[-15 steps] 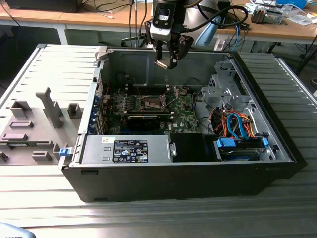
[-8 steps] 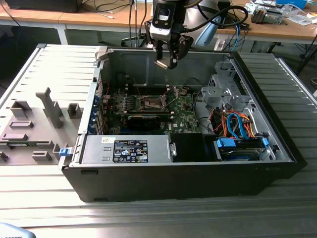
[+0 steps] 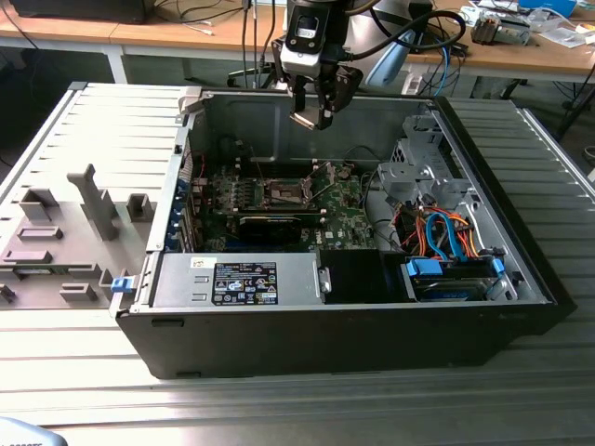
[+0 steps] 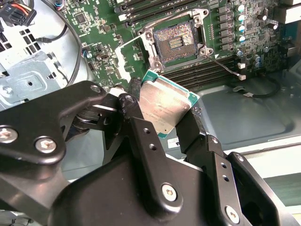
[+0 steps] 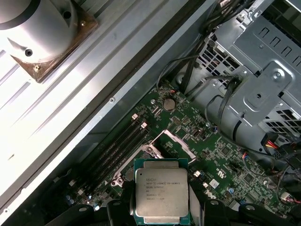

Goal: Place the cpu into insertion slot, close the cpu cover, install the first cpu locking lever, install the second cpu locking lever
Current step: 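Place the cpu into insertion slot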

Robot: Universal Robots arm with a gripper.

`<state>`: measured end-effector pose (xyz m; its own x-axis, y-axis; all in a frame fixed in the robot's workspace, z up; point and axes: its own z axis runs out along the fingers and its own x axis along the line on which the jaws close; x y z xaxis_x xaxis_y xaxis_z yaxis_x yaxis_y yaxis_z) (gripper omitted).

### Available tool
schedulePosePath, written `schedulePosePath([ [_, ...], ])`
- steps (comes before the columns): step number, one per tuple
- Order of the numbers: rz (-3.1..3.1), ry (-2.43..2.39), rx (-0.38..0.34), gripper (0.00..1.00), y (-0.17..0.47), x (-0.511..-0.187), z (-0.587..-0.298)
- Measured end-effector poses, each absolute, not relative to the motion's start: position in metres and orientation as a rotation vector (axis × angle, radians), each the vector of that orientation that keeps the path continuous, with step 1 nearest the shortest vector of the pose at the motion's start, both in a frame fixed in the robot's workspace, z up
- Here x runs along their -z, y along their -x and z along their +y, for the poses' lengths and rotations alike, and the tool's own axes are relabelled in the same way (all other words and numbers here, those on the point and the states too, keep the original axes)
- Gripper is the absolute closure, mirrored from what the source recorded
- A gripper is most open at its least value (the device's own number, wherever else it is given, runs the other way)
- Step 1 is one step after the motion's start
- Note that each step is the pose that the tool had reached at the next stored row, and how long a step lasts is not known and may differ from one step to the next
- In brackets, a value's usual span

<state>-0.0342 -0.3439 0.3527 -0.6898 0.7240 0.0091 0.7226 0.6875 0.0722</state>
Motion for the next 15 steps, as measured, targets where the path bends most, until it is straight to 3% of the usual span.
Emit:
schedulePosePath([
  [15,2.86,-1.243,-0.108,0.45,0.0342,-0.3527,-0.3439],
])
